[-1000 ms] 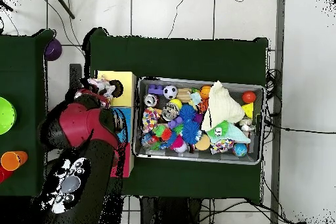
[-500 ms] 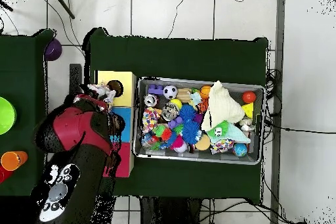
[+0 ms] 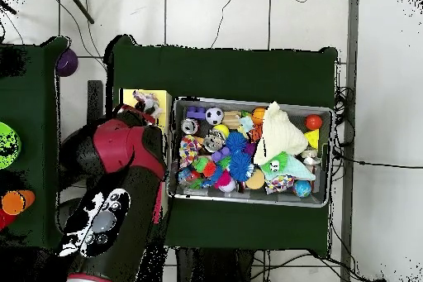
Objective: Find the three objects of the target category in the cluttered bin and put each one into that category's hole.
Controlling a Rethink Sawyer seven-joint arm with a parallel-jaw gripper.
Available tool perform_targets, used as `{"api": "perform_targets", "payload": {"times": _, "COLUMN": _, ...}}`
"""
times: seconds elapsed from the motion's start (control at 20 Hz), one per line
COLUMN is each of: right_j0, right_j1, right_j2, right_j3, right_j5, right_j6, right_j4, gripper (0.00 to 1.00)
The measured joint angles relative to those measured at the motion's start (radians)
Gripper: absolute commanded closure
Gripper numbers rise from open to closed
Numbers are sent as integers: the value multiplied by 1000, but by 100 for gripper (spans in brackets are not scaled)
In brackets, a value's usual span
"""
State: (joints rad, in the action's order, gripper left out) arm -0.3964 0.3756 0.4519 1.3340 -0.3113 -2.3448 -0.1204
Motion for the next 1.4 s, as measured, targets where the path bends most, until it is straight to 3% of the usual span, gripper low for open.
{"api": "perform_targets", "payload": {"times": 0.65, "right_j0": 0, "right_j1": -73, "right_j2": 16, "right_j3": -148, "right_j5": -18, "right_j6": 0, "right_j4": -4, "gripper": 100}}
{"api": "perform_targets", "payload": {"times": 1.4, "right_j0": -114, "right_j1": -88, "right_j2": 92, "right_j3": -148, "right_j5": -59, "right_j6": 0, "right_j4": -34, "gripper": 100}}
